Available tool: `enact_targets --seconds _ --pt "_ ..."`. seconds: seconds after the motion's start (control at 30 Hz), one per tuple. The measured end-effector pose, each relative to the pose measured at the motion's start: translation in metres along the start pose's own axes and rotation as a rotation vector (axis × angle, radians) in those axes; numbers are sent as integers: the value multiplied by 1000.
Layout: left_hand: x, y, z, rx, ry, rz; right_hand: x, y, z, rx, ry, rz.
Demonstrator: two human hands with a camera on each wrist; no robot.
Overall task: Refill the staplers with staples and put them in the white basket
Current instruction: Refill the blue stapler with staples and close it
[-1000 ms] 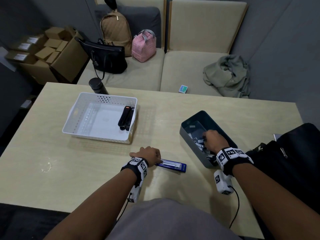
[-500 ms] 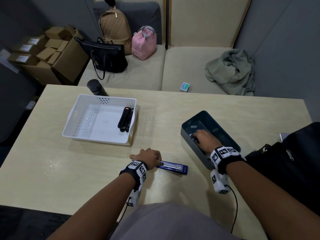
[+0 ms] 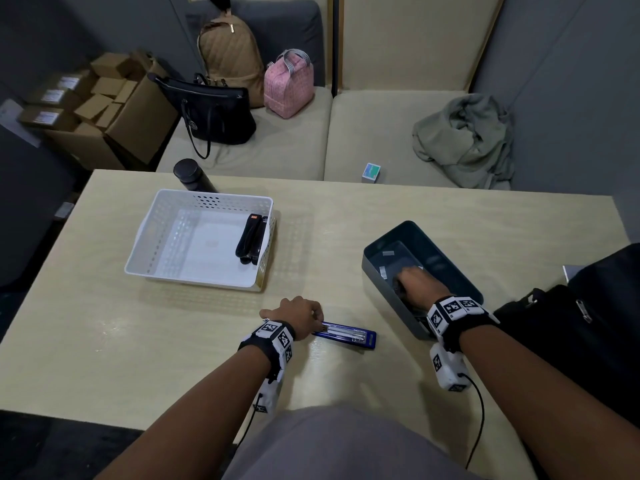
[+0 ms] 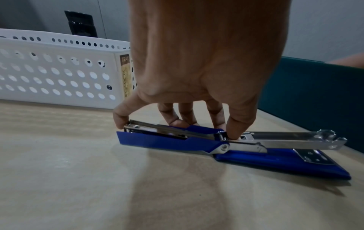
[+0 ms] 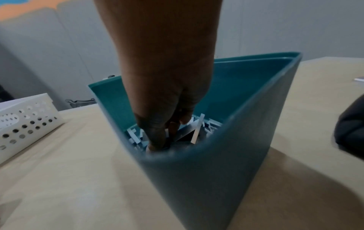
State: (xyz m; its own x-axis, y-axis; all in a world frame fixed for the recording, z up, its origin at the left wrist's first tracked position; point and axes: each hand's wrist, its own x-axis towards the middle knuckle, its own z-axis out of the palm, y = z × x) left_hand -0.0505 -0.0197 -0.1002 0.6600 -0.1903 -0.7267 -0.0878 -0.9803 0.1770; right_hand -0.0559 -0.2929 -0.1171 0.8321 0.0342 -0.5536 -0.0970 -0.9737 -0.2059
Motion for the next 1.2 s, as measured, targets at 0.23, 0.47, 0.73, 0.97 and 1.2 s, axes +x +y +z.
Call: enact_targets --seconds 0.23,0.47,0.73,0.97,1.2 --pt "0 0 1 11 0 12 3 1 -10 120 111 48" --pt "0 0 5 3 6 17 14 -20 -6 63 102 21" --pt "3 0 3 -14 -8 3 12 -6 -3 176 133 87" --pt "-1 0 6 -47 22 -25 9 11 -6 614 245 124" --pt "4 1 1 -76 -78 -13 -10 8 -25 1070 306 160"
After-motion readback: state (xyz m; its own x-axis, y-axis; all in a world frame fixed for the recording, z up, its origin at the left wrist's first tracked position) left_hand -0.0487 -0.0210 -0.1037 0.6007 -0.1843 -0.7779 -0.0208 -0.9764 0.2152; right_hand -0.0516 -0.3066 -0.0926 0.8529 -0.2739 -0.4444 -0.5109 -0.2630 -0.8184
